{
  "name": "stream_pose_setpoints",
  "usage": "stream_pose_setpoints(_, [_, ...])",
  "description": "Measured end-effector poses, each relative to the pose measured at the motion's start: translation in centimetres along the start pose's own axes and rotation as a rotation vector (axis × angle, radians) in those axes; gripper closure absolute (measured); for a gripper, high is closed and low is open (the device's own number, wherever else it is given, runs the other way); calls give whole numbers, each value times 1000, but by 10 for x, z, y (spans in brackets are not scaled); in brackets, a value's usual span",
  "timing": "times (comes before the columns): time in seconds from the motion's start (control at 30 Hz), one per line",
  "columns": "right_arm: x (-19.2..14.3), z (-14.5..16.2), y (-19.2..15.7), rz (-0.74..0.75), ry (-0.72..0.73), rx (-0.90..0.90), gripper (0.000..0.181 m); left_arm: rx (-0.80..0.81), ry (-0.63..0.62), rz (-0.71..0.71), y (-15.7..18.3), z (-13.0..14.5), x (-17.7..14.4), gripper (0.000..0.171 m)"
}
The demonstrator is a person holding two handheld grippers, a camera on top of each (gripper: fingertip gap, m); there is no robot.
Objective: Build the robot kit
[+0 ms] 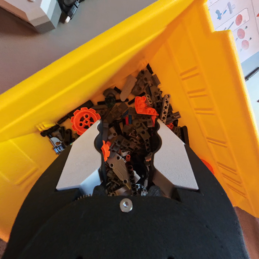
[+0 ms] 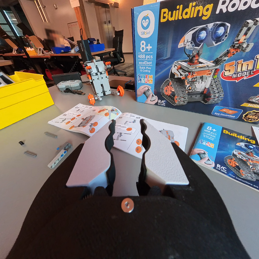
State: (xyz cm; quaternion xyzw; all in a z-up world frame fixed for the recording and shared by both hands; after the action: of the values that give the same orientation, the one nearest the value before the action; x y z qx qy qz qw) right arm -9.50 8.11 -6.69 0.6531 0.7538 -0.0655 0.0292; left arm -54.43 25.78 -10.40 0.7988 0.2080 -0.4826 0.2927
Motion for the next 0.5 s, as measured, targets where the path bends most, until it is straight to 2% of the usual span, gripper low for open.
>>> stream_pose_setpoints(0.17, [0,-1,-3,-18,4,3,146,71,51,36,17,6,-6,99])
stream_pose_setpoints(0.33, [2,2,-5,-29,-14,8,146,160,-76,-40,17,28,7,100])
stream_pose_setpoints(0.5, [1,3,-6,-29,-22,0,146,151,-76,-46,17,26,9,112])
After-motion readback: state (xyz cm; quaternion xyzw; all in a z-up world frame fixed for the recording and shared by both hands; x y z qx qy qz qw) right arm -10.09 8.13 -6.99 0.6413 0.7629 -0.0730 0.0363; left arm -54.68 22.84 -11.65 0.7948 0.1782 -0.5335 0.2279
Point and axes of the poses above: each gripper's, where its closed fingertips meet, x out along the fingers, z out of its underside, y = z × x across the jaws, the point moved 4 cm from there along -x, back along the fingers, and after that the axes turned 6 degrees about z, right-handed, at the moved point
